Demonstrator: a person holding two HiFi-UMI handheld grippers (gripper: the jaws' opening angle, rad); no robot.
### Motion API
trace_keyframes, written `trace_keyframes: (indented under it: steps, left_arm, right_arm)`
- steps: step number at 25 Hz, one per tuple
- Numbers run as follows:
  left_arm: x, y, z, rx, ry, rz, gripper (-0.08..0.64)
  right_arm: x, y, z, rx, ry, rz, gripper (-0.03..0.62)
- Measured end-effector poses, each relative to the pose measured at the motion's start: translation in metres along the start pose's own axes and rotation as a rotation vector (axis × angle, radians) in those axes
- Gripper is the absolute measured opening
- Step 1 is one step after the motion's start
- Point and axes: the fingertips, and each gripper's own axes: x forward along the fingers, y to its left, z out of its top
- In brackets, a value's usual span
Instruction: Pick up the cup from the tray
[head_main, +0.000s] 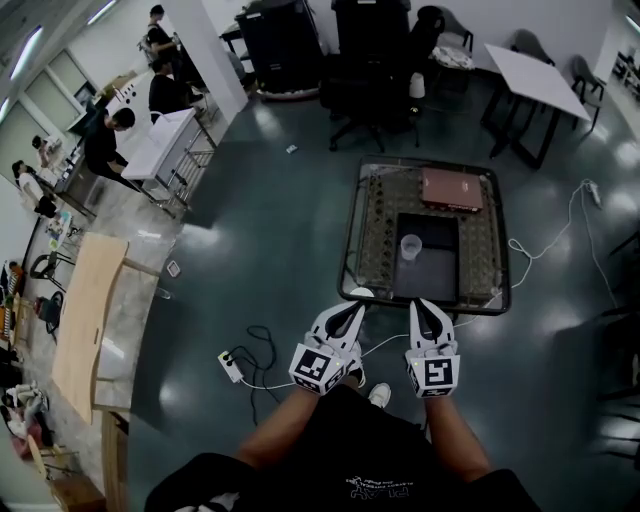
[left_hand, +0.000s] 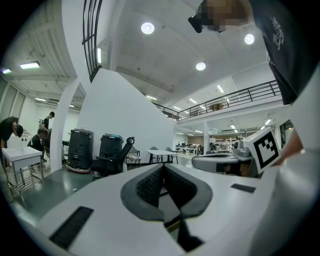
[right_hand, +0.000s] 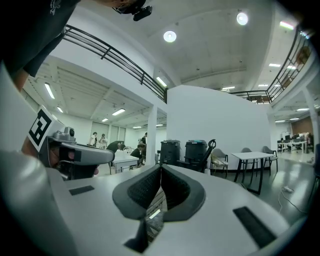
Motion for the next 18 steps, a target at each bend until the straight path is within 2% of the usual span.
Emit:
trace_keyframes:
  steps: [9, 18]
  left_arm:
    - [0.050, 0.042, 0.000, -0.006, 0.014, -0.042, 0.009]
    - [0.096, 0.090, -0.005, -0.005, 0.040, -0.088, 0.009]
  right_arm:
    - [0.061, -0.018, -0.002, 0.012, 0.013, -0.017, 0.011]
    - [0.128, -0.023, 0.005, 0.001, 0.022, 0.007, 0.011]
